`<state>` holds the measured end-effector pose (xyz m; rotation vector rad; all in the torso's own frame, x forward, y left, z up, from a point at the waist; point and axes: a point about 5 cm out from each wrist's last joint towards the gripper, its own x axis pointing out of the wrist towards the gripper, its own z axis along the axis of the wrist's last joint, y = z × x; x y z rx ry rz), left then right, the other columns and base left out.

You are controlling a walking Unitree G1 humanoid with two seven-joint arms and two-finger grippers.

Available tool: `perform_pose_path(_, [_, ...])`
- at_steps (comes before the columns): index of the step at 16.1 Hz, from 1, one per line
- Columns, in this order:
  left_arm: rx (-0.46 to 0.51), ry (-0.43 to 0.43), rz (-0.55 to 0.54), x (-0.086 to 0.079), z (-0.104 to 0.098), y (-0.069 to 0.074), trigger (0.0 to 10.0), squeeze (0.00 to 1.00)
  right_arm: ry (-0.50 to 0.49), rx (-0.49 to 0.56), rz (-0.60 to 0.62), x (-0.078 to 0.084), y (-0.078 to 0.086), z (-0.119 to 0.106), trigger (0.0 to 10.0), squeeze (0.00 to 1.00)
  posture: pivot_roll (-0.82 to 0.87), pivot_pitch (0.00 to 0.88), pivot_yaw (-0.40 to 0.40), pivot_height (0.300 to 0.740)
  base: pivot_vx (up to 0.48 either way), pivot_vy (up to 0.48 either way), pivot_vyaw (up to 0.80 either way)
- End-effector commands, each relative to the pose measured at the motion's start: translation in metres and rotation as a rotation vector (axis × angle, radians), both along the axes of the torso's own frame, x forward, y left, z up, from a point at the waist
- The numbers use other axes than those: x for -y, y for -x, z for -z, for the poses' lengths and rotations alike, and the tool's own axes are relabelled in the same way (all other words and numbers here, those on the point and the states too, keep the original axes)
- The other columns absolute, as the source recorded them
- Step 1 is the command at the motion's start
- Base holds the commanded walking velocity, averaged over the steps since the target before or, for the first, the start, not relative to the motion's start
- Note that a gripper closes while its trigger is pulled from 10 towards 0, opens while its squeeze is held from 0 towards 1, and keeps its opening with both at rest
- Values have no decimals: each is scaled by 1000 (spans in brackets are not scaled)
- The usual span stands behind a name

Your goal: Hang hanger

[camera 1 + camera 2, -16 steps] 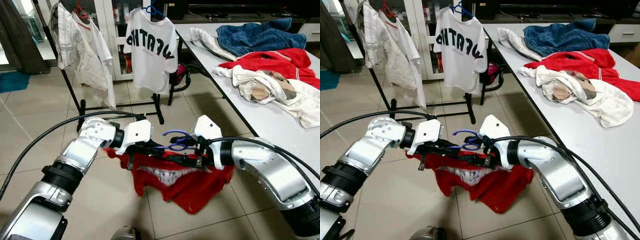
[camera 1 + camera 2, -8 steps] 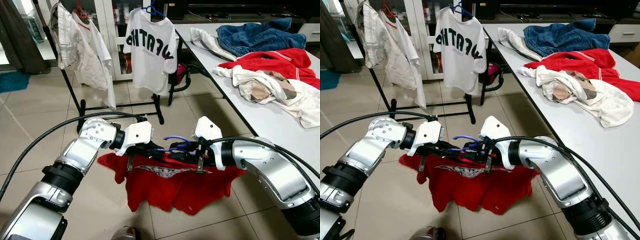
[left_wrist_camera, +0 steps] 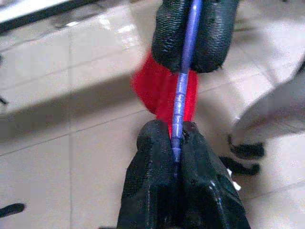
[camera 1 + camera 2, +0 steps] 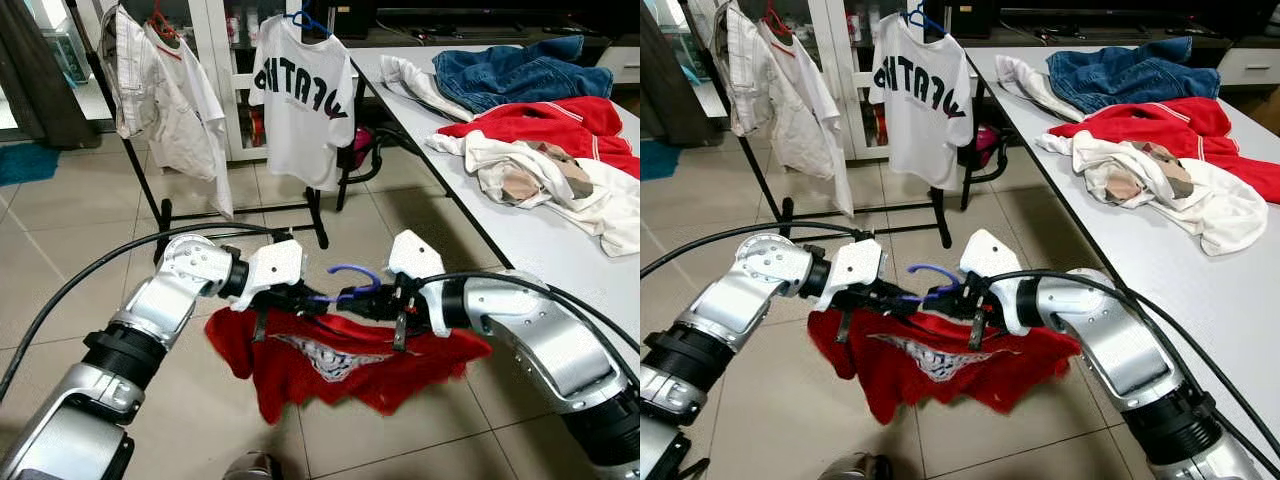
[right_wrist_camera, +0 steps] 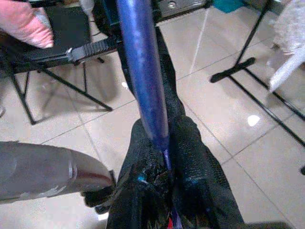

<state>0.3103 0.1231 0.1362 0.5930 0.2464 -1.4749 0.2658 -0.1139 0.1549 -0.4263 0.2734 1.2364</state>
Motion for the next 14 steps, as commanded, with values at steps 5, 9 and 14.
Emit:
perform_pose_path(5, [20,163,-36,-3,-28,-7,10000,1000,-20,-63,3,0,2,6,0,0,-8,0,11,740,0,0,0])
perform_pose_path(9, [-19,227,-18,-6,-34,-4,10000,1000,-24,-73,20,1,5,8,0,0,-20,0,5,740,0,0,0])
perform_pose_path(14, [-21,220,-79,-5,-28,-3,10000,1000,-14,-87,1,-2,3,11,0,0,10,0,-18,740,0,0,0])
